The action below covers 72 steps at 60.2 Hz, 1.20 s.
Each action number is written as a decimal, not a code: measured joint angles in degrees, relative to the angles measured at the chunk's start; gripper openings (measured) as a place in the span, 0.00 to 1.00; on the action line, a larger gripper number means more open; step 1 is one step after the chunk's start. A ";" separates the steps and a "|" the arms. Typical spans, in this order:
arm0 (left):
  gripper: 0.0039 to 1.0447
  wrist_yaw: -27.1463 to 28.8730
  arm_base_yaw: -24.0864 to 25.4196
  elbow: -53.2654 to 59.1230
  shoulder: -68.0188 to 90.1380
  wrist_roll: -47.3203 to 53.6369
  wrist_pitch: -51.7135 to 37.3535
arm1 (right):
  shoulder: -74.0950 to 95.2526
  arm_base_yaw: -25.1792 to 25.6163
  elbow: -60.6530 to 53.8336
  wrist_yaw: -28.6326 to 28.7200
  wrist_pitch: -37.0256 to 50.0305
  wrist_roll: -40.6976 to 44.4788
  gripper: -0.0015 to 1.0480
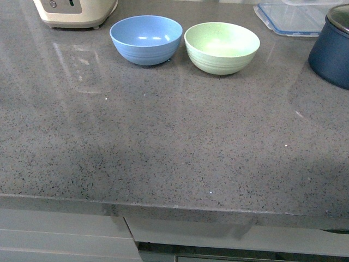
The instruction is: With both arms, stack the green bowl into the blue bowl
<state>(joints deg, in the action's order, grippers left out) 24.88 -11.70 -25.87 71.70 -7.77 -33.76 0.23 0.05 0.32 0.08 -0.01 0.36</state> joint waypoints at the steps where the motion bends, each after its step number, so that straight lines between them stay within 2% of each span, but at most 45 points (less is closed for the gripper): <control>1: 0.78 -3.06 0.55 1.33 -0.26 0.94 -3.08 | 0.00 0.00 0.00 0.00 0.00 0.00 0.90; 4: 0.69 -11.28 1.66 5.57 -1.33 3.52 -11.54 | 0.00 0.00 0.00 -0.04 0.00 0.00 0.90; 8: 0.56 -16.37 2.95 9.07 -4.48 5.35 -15.80 | 0.00 0.00 0.00 -0.02 0.00 0.00 0.90; 17: 0.32 -18.08 4.92 13.51 -9.84 6.67 -15.58 | 0.00 0.00 0.00 0.00 0.00 0.00 0.90; 23: 0.09 -19.58 6.05 16.72 -14.16 7.10 -13.97 | 0.00 0.00 0.00 -0.02 0.00 0.00 0.90; 26: 0.03 -19.93 6.43 17.46 -15.63 7.04 -13.38 | 0.00 0.00 0.00 0.00 0.00 0.00 0.90; 29: 0.03 -20.20 6.91 18.29 -17.51 7.26 -12.46 | 0.00 0.00 0.00 0.00 0.00 0.00 0.90; 34: 0.03 -24.20 9.92 19.69 -20.46 7.34 -10.64 | 0.00 0.00 0.00 0.00 0.00 0.00 0.90; 39: 0.03 -24.50 11.52 21.22 -24.59 7.34 -8.11 | 0.00 0.00 0.00 -0.02 0.00 0.00 0.90; 46: 0.03 -24.79 11.56 24.35 -27.78 7.34 -8.61 | 0.00 0.00 0.00 0.00 0.00 0.00 0.90; 72: 0.03 -24.81 11.56 24.65 -44.26 7.34 6.58 | 0.00 0.00 0.00 -0.02 0.00 0.00 0.90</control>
<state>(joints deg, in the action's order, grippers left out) 0.08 -0.14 -1.21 27.44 -0.43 -27.18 0.23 0.05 0.32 0.05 -0.01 0.36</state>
